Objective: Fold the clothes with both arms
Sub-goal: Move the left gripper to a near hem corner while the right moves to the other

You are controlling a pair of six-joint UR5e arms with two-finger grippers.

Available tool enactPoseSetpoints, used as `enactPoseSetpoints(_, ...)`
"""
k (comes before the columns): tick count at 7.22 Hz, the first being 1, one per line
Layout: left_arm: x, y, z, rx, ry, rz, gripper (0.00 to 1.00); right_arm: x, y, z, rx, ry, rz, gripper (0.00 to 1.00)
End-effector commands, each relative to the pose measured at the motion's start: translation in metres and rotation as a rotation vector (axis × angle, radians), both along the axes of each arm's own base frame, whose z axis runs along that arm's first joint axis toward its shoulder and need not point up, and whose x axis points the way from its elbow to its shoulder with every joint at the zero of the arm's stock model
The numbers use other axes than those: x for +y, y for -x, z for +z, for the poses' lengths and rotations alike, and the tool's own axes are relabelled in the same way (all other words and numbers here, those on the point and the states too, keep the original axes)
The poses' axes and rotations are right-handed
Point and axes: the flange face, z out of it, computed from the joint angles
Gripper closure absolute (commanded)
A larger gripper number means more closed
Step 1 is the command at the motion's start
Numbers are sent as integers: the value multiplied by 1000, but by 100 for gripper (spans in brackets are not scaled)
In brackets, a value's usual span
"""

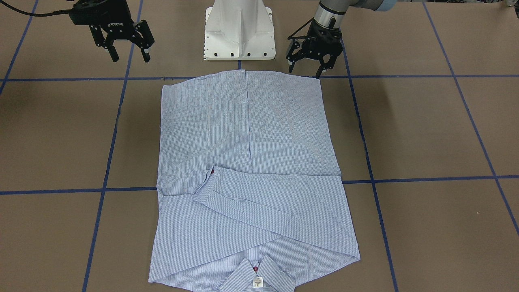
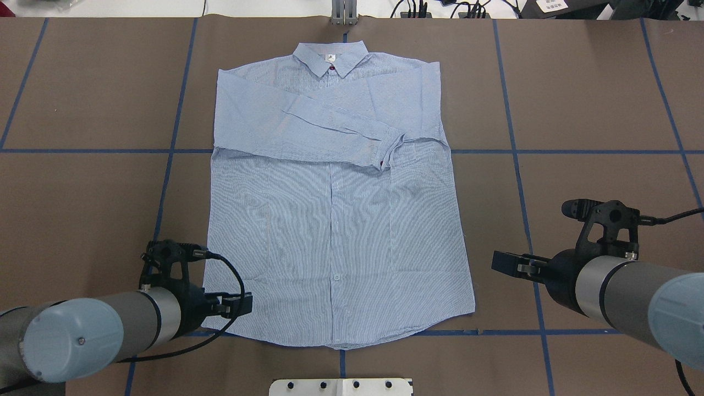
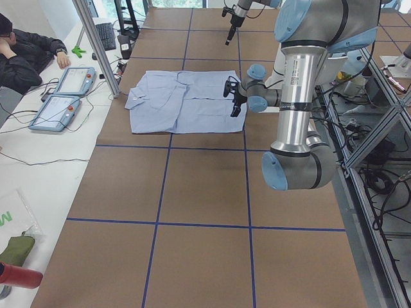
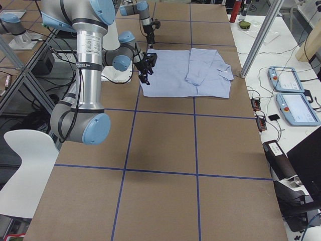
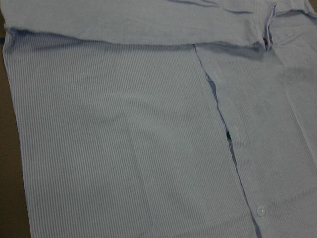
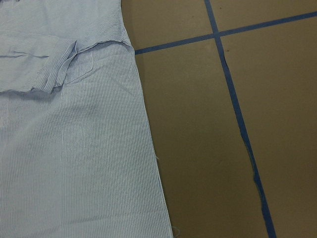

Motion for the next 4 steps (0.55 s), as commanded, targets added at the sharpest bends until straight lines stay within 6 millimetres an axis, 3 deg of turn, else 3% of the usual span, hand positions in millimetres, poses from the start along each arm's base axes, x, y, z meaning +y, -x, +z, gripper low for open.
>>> enactPoseSetpoints(1, 24, -17, 34, -49, 60, 2, 2, 1, 1, -2, -5, -7, 5, 0)
enactPoseSetpoints(4, 23, -21, 42, -67, 62, 5, 20, 0, 1, -3, -6, -13, 11, 0)
